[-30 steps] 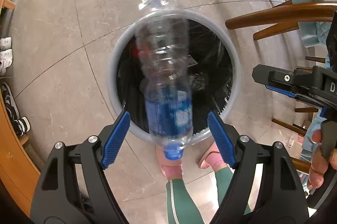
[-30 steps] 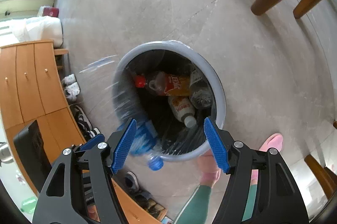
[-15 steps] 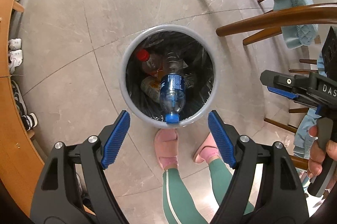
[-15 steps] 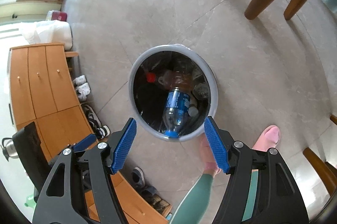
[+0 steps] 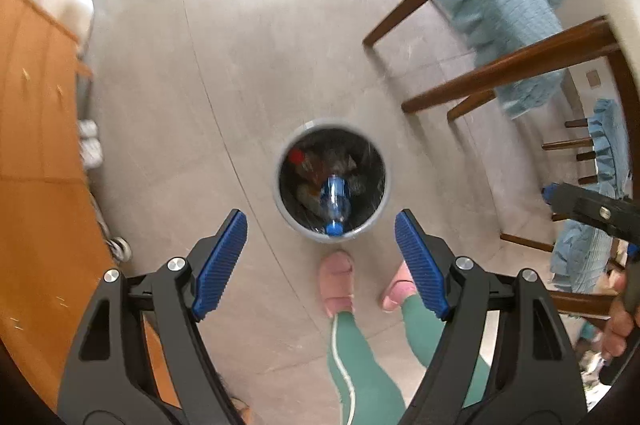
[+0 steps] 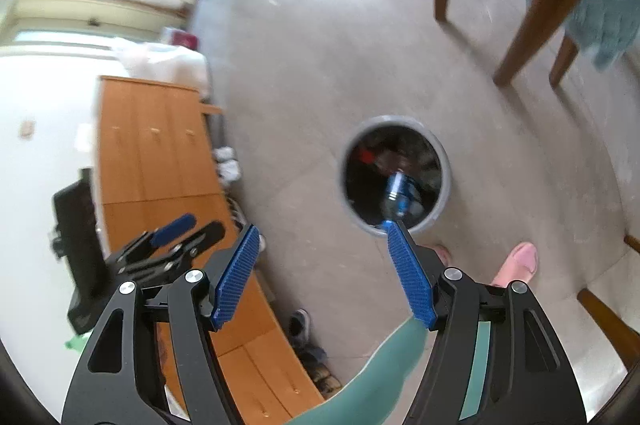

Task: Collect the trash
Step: 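Move both tools back to the table toward the clear plastic cup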

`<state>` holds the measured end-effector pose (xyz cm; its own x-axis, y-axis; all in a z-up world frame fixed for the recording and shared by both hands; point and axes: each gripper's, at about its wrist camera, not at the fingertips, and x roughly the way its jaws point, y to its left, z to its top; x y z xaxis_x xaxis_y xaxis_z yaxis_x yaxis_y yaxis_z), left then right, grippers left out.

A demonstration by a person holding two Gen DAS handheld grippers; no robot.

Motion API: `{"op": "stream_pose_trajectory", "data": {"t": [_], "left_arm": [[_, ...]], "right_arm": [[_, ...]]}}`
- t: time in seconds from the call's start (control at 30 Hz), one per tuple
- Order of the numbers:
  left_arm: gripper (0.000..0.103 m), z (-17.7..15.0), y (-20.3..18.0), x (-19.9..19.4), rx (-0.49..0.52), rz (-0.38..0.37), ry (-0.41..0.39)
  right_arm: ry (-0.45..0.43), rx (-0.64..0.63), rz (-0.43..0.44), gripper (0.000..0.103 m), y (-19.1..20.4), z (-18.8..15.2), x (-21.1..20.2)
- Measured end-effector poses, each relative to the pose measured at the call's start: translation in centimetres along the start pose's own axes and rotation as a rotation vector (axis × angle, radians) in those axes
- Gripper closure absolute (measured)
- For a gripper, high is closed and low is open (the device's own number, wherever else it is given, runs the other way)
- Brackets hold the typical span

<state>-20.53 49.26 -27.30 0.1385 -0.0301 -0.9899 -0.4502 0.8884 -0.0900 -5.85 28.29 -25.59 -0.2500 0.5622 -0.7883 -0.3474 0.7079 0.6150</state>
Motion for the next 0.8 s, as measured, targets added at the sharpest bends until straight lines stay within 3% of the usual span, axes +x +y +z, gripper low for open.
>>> {"op": "stream_pose_trajectory", "data": {"t": [0.1,0.2,0.43,0.57,0.8], "left_arm": [[0.028,1.5,-2.2,-4.6,0.066,0.012,-0.056],[0.028,3.2,-5.0,-9.0,0.126,-0.032,-0.126],[0.021,6.1,-15.1,-16.7,0.347,-0.123,-0.268],[0.021,6.0,-22.3,-18.3,0.490,-0.167,-0.289],[0.019,4.4,-33.9,-17.7,0.668,-0.193,-0.252]], "right_arm": [[-0.059,-0.017,0.013,0.032,1.3,-0.5,-5.0],[-0.151,-0.007,-0.004,0.032,1.7,-0.9,-11.4],[-0.389,0.109,-0.092,0.026,-2.0,-3.8,-23.6],[-0.491,0.228,-0.138,0.025,-6.5,-6.5,-28.9],[-0.625,0.368,-0.222,0.025,-14.4,-11.0,-37.2]]}}
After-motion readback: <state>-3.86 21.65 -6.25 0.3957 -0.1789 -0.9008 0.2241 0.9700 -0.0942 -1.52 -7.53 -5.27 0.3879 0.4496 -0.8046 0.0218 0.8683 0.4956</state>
